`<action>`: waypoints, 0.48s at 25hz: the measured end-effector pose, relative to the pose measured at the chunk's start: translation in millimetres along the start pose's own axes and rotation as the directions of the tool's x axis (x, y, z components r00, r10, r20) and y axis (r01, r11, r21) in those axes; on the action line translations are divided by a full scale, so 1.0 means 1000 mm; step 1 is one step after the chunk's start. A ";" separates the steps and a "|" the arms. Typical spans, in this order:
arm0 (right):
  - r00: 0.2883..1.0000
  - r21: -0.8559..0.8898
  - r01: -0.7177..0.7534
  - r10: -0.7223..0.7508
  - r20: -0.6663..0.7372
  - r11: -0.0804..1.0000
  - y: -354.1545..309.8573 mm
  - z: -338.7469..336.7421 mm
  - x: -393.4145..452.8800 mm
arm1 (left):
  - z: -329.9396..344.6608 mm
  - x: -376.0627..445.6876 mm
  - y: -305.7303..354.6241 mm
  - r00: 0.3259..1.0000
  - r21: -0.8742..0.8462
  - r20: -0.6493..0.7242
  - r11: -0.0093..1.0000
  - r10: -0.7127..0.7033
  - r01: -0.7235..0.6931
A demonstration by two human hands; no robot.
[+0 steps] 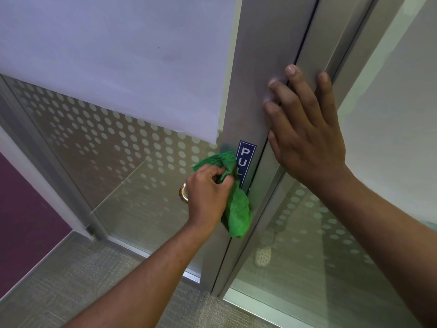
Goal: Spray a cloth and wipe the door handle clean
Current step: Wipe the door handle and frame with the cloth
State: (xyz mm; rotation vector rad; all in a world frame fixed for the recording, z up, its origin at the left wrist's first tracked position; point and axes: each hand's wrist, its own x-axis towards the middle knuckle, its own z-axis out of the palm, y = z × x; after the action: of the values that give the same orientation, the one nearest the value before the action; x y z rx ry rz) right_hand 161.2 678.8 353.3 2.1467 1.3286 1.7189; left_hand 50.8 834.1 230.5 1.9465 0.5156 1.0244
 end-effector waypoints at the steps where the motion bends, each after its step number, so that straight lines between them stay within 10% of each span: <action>1: 1.000 0.001 0.002 -0.002 -0.004 1.000 0.000 0.001 0.000 | 0.000 -0.004 -0.005 0.999 0.010 0.029 0.999 -0.039 0.039; 6: 1.000 0.014 -0.005 0.005 -0.006 1.000 0.001 0.003 -0.004 | -0.010 0.002 -0.013 0.949 0.061 0.139 0.958 -0.285 0.279; 12: 1.000 0.031 -0.006 0.006 -0.019 1.000 0.000 0.002 -0.001 | -0.068 0.012 -0.010 0.803 -0.402 0.145 0.707 -0.578 0.581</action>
State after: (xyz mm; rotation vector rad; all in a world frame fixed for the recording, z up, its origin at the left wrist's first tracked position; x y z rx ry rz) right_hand 162.9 679.6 351.5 2.1577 1.3640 1.7371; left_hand 2.2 881.7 247.8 1.2573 0.7668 0.6405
